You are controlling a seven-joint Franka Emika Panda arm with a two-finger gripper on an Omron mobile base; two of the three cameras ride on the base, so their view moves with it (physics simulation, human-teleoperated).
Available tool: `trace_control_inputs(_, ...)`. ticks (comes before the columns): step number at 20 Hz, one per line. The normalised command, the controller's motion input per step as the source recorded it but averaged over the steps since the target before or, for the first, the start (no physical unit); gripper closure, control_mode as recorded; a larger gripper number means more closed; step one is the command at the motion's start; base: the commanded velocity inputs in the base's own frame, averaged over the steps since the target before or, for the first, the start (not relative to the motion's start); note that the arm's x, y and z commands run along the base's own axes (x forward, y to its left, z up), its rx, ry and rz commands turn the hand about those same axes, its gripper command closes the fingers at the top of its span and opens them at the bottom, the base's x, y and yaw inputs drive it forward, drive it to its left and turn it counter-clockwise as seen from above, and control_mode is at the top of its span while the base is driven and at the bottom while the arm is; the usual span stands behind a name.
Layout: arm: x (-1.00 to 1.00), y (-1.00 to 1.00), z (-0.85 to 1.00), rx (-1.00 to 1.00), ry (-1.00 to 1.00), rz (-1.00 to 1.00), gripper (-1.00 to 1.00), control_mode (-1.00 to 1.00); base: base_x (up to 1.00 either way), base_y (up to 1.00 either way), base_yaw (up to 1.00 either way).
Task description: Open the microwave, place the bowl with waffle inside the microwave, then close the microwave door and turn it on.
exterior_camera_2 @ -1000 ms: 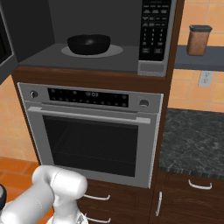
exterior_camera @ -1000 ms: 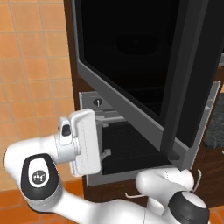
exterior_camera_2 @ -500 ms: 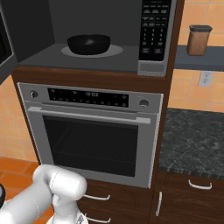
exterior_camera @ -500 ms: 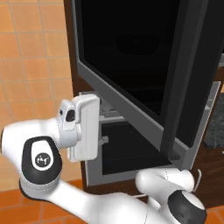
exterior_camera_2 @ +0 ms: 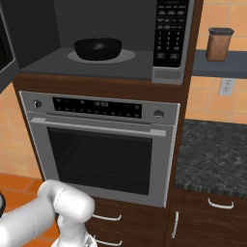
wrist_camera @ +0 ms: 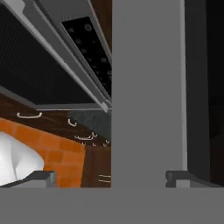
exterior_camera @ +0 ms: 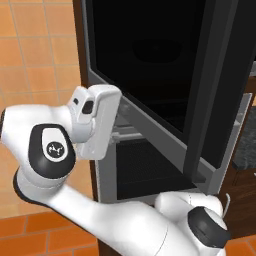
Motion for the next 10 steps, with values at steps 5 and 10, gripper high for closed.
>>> trace_control_inputs(5,0.16,-0.40,0.00,0.11,-0.14,0.00,-1.00,-1.00,0.00,0.00,0.00)
trace_control_inputs(10,0.31,-0.51,0.04,0.08,-0.09,0.00,-1.00,-1.00,0.00,0.00,0.00)
